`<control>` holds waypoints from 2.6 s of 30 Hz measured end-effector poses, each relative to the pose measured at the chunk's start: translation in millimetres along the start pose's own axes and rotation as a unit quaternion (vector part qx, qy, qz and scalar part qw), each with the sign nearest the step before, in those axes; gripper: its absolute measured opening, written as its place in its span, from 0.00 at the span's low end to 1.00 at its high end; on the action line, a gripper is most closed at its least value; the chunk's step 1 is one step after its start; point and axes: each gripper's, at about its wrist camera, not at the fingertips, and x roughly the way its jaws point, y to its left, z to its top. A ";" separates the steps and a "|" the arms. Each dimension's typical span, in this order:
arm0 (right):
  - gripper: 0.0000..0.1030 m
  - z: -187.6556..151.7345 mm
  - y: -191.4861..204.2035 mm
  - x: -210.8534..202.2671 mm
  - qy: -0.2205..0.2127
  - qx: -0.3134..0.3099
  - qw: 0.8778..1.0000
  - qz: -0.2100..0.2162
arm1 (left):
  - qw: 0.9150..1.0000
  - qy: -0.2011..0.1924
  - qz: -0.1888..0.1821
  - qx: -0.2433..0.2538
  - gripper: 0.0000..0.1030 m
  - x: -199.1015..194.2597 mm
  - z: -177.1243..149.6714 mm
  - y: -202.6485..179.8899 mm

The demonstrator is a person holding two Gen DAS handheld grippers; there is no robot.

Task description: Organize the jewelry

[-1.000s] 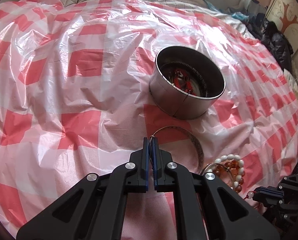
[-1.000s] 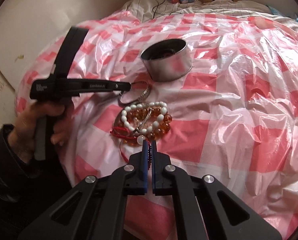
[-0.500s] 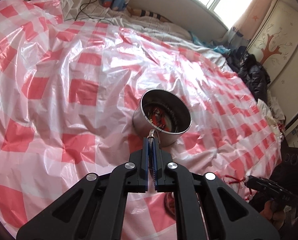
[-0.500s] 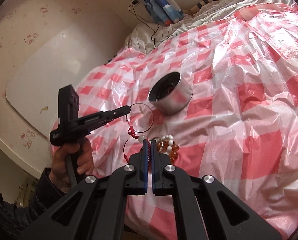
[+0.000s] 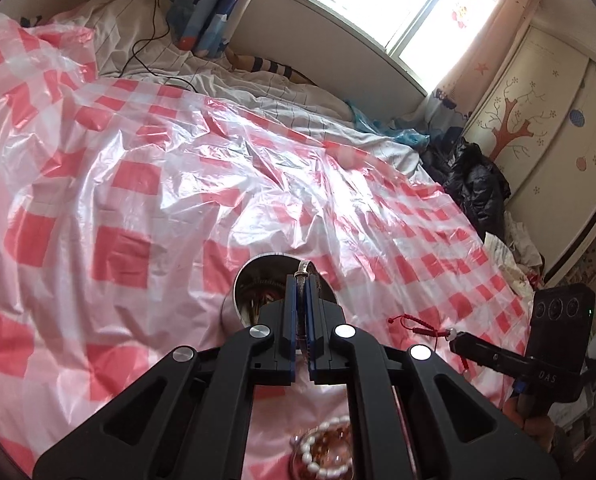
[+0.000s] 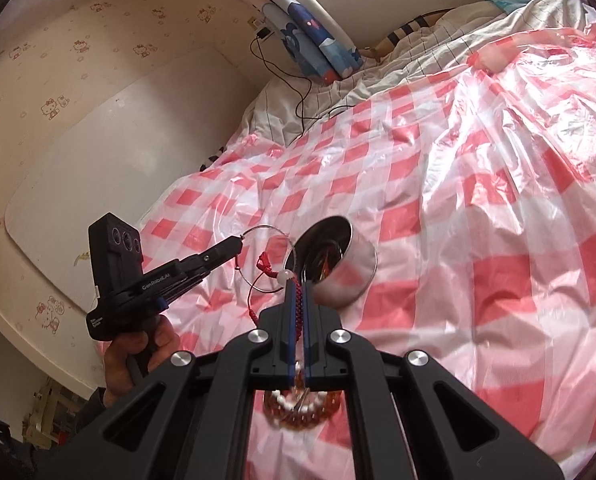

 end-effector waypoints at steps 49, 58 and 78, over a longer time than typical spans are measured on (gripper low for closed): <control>0.61 56.9 -13.2 65.9 -0.029 -0.053 0.983 -0.176 | 0.992 0.091 -0.067 -0.056 0.48 61.7 -20.6 -14.4; 0.72 47.5 -6.7 71.6 -0.010 -0.051 0.986 -0.156 | 0.982 -0.017 0.171 0.077 0.69 25.0 -9.3 -34.0; 0.82 -10.8 3.0 56.9 0.019 -0.051 0.985 -0.165 | 0.949 -0.055 0.278 0.135 0.89 -21.8 -18.7 -39.1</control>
